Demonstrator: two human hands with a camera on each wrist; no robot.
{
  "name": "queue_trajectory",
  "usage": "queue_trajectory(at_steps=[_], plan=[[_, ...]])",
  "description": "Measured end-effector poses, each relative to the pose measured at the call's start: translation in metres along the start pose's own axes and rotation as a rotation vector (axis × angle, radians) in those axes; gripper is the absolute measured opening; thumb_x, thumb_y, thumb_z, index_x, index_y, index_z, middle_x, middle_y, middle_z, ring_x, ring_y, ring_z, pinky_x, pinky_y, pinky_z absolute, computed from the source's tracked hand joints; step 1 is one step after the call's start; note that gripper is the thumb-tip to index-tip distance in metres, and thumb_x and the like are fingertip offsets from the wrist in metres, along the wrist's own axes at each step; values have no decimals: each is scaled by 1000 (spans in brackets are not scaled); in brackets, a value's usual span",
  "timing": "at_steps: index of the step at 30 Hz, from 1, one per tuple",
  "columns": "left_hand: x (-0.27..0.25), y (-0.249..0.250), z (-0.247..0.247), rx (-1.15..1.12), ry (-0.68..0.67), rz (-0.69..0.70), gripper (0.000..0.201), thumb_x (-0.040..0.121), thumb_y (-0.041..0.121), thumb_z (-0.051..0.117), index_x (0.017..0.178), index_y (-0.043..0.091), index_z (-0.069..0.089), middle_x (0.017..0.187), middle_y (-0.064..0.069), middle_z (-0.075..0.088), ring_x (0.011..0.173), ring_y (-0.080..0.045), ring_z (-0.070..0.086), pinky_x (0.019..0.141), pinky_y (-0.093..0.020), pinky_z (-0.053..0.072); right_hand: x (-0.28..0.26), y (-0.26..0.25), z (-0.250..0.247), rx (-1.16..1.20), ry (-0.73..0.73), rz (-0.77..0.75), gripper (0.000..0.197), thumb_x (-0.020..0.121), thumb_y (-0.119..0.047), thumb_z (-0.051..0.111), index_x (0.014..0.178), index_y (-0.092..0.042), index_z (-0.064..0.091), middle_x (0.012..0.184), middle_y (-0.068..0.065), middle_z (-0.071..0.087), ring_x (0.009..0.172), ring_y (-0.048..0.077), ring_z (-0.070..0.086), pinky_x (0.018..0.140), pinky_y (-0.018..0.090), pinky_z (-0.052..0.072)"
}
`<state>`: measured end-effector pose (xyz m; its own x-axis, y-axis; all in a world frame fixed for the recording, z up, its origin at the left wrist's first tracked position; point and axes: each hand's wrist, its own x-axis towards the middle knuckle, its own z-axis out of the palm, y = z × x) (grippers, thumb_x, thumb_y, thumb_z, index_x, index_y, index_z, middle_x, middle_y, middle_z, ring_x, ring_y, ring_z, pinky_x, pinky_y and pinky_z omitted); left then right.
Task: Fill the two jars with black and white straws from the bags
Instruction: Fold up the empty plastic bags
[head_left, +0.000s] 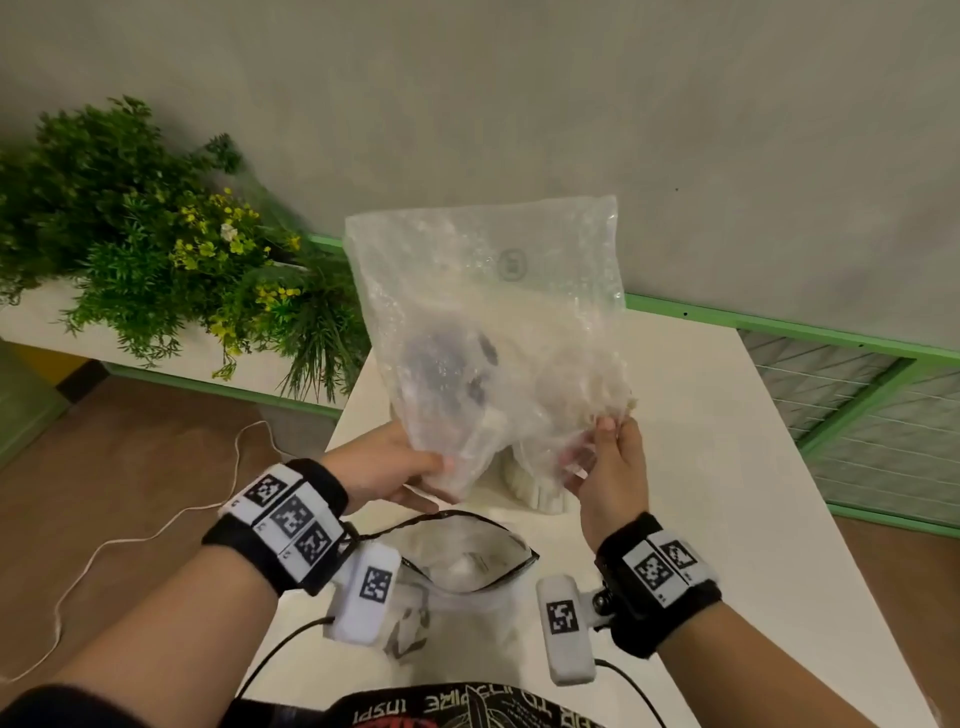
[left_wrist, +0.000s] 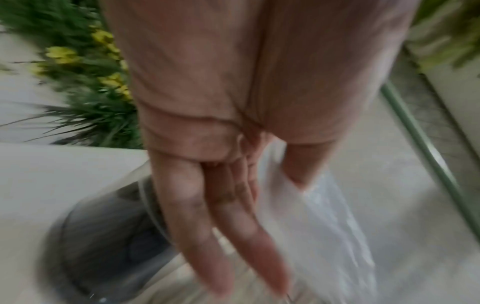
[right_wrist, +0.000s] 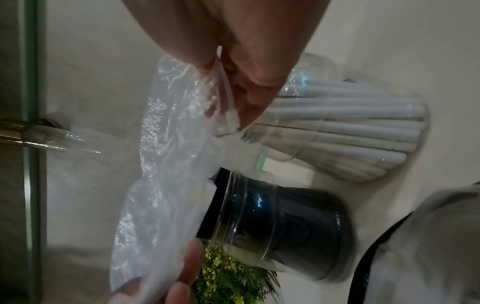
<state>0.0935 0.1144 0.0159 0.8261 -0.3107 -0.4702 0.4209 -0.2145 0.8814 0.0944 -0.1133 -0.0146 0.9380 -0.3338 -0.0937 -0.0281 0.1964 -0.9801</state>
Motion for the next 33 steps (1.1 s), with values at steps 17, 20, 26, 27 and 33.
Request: queue_trajectory(at_steps=[17,20,26,27,33], plan=[[10,-8,-60,91,538,191,67,88,16,65,143,30,29,125,-3,52,106,-20,56,93,-40,46,43,-24,-39,-394,-130,14,26,92,-25,62,100,-22,37,101,11,61,73,19,59,70,32,50],[13,12,-56,211,584,348,51,91,19,62,128,49,43,120,1,58,98,-17,59,88,-41,50,43,-39,-35,-393,-223,-8,49,89,-2,64,121,-20,31,102,10,59,70,16,58,64,24,52],[6,18,-49,385,654,484,32,82,7,71,106,28,66,93,15,64,89,1,57,88,-27,46,47,-63,-35,-828,-477,-278,80,79,-12,76,143,-34,35,119,-1,53,102,10,52,92,25,43],[4,17,-50,374,679,499,26,80,10,74,99,26,68,91,16,64,89,-1,58,87,-28,46,49,-66,-31,-828,-432,-324,66,78,-13,78,134,-31,49,115,2,57,99,10,53,93,28,44],[-10,27,-63,724,1050,436,22,69,35,80,78,25,63,103,0,47,108,-28,43,91,-40,36,51,-88,-12,-780,-205,-897,18,71,-1,82,71,-13,67,68,-3,53,66,12,49,65,15,39]])
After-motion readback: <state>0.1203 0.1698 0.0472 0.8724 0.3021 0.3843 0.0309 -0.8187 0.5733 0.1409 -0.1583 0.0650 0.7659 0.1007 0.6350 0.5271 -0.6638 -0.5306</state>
